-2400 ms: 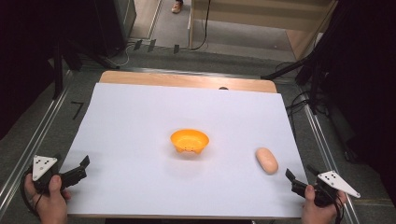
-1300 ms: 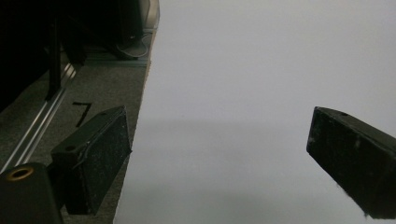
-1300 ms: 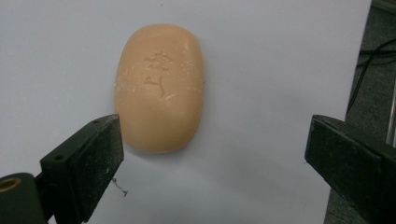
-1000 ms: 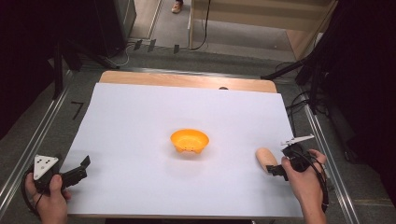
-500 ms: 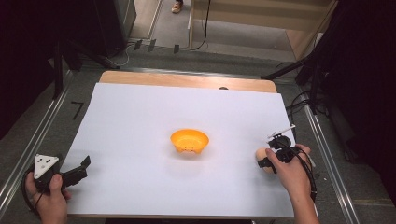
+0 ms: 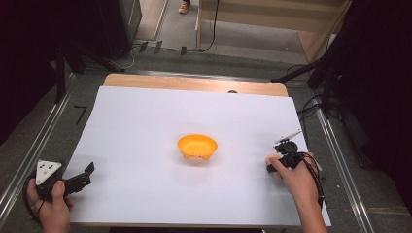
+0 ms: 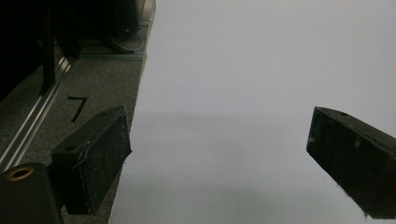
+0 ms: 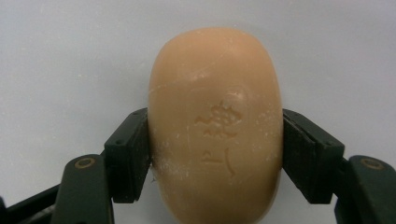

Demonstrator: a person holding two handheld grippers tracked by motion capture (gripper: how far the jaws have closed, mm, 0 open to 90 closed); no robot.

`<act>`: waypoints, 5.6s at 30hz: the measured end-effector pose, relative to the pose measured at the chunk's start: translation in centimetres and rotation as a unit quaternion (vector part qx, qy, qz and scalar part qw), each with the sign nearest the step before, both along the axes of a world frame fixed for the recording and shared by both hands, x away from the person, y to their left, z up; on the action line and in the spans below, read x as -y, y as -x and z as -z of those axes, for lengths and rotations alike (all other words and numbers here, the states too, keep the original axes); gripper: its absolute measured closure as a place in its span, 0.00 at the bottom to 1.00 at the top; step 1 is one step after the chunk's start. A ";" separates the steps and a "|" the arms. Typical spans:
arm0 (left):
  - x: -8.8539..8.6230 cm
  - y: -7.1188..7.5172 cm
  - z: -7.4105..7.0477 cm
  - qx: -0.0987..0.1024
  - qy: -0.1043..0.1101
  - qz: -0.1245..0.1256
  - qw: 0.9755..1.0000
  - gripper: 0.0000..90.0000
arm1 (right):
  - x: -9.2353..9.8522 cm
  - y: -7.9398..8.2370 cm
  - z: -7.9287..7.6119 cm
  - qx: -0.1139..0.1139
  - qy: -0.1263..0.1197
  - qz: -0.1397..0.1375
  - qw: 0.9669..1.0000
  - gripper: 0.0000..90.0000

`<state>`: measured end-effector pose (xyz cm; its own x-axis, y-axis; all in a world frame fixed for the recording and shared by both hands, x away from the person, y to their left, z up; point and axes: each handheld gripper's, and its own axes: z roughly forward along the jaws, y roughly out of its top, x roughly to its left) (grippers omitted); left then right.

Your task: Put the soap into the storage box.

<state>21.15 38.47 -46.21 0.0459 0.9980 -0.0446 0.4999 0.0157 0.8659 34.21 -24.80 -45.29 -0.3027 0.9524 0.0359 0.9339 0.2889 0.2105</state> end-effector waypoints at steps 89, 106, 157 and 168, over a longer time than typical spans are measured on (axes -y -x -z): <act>0.0 -0.1 0.0 -0.004 0.002 0.010 1.000 0.08 | -16.2 -3.9 -9.3 0.096 -0.002 -0.484 0.870 0.37; 0.0 0.0 0.0 -0.002 0.004 0.009 1.000 0.08 | -20.4 -4.2 -9.7 0.095 0.003 -0.526 0.845 0.37; -0.2 -0.1 0.0 -0.004 0.007 0.012 1.000 0.08 | -24.3 -6.0 -6.4 0.038 -0.001 -0.547 0.836 0.33; -0.1 -0.1 0.0 -0.003 0.007 0.011 1.000 0.08 | -22.3 -5.3 -7.3 0.075 -0.018 -0.508 0.858 0.28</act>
